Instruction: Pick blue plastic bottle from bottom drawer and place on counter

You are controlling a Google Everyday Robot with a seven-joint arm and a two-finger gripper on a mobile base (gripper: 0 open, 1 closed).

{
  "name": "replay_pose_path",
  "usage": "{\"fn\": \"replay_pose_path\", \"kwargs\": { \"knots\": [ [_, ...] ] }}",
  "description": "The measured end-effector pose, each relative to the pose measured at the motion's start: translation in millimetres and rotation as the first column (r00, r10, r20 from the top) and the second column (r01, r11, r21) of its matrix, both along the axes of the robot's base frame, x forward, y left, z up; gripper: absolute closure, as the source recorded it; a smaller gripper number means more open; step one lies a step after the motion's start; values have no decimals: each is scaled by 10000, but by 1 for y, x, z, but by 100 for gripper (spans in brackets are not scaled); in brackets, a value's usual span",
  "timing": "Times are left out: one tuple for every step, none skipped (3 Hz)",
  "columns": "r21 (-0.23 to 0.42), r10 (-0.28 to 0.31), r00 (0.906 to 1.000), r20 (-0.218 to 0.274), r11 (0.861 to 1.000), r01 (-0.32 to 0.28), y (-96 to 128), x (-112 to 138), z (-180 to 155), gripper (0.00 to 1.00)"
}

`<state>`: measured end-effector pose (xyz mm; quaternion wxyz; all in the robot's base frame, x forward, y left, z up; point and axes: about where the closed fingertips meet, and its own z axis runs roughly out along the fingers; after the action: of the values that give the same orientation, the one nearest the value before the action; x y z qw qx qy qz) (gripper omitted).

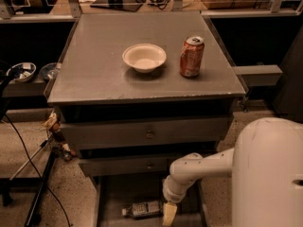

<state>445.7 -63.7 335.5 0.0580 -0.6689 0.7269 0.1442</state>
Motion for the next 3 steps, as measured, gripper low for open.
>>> {"fn": "replay_pose_path", "kwargs": {
  "knots": [
    [24,-16,10000,-31,10000,16,1,-1,-5,0],
    [273,164,9998,-71,9995,-162,21,5,-45,0],
    [274,162,9998,-71,9995,-160,21,5,-45,0]
  ]
}}
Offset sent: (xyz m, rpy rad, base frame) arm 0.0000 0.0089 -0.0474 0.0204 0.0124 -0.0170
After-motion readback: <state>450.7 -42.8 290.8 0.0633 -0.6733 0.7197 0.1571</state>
